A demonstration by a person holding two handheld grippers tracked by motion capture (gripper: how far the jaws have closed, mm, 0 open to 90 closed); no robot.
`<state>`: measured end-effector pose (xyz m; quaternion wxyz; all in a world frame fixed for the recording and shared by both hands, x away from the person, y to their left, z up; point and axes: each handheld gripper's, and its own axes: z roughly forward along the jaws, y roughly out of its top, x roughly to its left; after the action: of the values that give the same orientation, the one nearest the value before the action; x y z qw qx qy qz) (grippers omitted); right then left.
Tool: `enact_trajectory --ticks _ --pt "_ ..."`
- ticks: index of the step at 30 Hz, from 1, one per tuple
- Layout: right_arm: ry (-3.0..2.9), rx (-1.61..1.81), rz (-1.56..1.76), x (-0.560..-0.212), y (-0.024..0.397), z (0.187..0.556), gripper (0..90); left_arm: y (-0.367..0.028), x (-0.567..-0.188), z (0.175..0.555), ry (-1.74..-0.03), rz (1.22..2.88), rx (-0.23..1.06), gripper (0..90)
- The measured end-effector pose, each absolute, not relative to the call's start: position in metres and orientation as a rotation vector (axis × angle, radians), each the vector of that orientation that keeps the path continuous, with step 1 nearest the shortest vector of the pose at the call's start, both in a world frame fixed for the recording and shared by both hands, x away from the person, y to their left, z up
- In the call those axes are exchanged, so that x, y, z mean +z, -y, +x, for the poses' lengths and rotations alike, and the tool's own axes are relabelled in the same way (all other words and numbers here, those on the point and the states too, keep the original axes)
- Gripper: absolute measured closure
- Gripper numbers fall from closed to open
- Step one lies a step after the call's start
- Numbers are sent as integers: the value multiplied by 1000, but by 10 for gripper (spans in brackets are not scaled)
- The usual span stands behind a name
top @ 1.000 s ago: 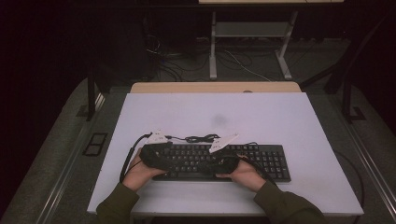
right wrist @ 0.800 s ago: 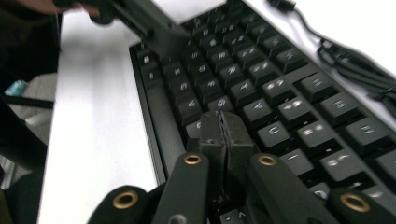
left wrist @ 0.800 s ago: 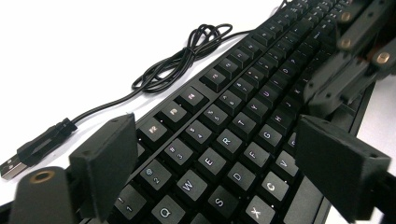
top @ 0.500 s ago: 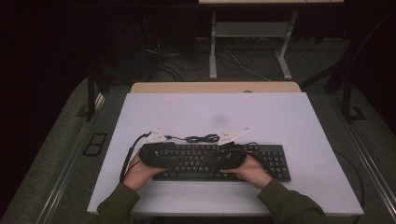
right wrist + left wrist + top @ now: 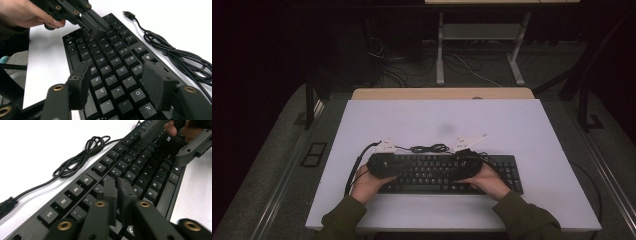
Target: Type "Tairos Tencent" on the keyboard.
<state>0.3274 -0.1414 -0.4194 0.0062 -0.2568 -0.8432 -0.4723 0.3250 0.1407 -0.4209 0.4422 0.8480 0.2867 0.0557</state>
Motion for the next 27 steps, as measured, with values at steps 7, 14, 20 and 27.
enact_trajectory --ticks 7,14,20,27 --pt "2648 -1487 -815 -419 142 327 333 -133 -424 328 -712 2125 119 892" --pt "2661 -1490 -811 -419 143 327 290 -126 -428 330 -721 2139 116 892" --pt "2660 -1485 -817 -419 144 327 254 -124 -430 331 -731 2159 125 892" --pt "2665 -1485 -822 -419 146 328 250 -120 -432 333 -724 2165 119 892"
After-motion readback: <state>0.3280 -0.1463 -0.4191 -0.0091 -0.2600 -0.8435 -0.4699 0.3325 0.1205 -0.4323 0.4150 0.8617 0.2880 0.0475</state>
